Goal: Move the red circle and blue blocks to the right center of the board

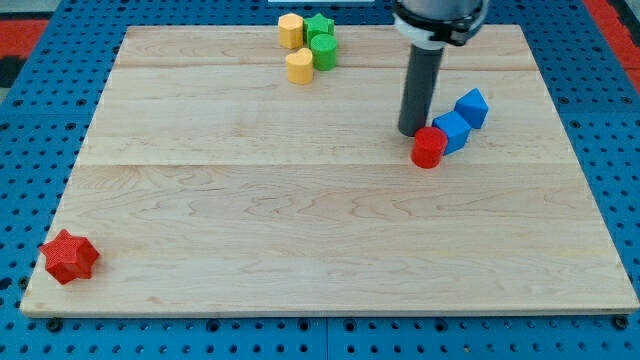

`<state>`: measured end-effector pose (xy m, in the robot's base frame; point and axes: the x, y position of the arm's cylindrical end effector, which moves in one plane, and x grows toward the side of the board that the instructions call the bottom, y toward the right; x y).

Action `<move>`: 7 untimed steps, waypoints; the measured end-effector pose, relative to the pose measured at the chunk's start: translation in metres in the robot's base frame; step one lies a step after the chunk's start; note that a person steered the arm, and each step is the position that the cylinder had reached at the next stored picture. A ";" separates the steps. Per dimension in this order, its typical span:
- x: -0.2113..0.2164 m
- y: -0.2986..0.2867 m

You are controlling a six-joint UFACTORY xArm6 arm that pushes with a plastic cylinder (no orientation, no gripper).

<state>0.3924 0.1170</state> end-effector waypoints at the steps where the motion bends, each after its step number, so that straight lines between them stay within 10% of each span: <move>1: 0.000 0.020; 4: 0.003 -0.056; 7: 0.179 -0.188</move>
